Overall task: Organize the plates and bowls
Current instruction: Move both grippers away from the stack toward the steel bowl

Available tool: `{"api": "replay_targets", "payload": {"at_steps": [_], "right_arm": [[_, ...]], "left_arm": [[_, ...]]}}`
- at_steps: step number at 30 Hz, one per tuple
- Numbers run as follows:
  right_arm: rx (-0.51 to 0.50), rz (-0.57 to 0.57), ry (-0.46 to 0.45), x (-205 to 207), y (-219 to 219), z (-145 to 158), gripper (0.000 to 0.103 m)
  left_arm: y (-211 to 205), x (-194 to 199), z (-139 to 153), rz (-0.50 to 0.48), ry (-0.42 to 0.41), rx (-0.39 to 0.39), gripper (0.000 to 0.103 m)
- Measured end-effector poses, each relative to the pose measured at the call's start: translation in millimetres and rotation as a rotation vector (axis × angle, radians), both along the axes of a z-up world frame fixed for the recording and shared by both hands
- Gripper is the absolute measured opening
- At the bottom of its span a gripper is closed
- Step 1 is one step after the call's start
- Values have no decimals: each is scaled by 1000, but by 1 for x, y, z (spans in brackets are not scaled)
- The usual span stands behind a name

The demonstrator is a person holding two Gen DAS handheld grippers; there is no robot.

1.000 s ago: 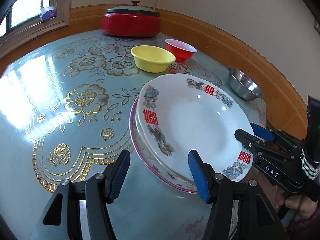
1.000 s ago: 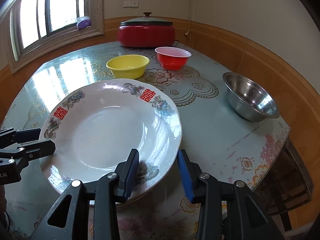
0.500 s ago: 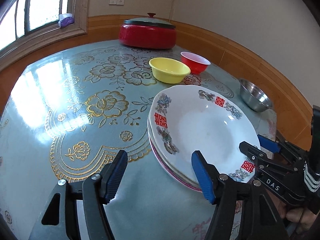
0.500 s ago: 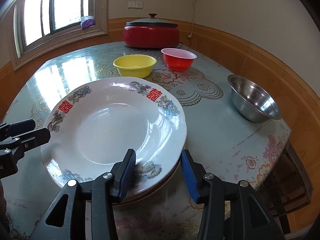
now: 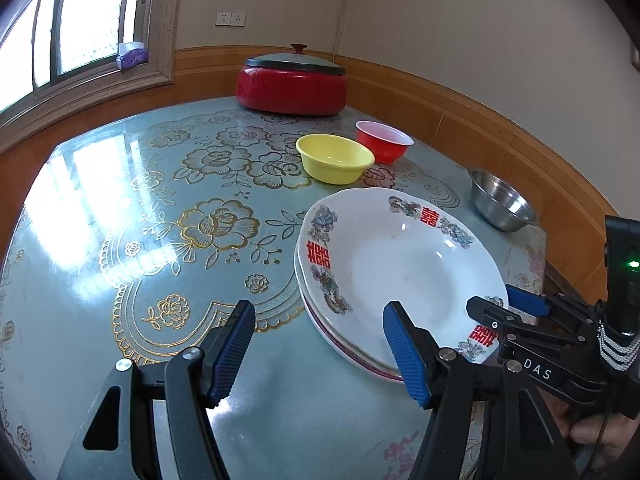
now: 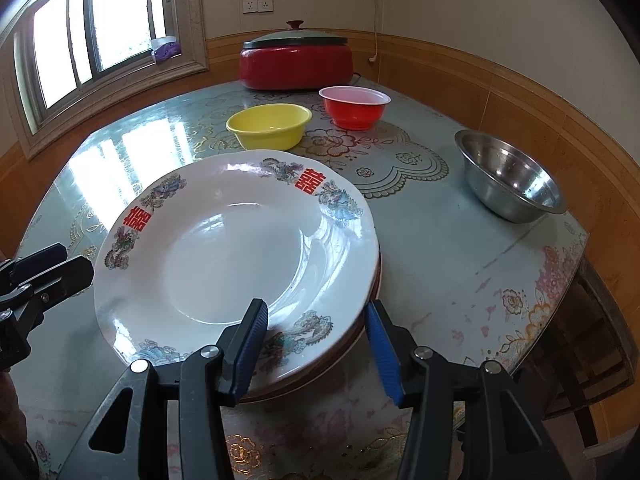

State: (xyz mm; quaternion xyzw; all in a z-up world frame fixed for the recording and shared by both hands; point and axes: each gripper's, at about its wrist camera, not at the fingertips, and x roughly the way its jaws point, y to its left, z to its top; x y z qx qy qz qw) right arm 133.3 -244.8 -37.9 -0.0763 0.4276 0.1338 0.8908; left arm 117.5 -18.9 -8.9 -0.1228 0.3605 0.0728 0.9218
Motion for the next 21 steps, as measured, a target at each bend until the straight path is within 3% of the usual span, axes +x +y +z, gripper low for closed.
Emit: {"api": "replay_targets", "payload": {"at_steps": [12,21], "right_arm": [[166,-54,50,9,-32,17,52],[202,-48,51,31,-72,24,52]], "left_arm": [[-25,11,25,-55,-47,55,76],[-69,44,35,-100,-46,85,76]]}}
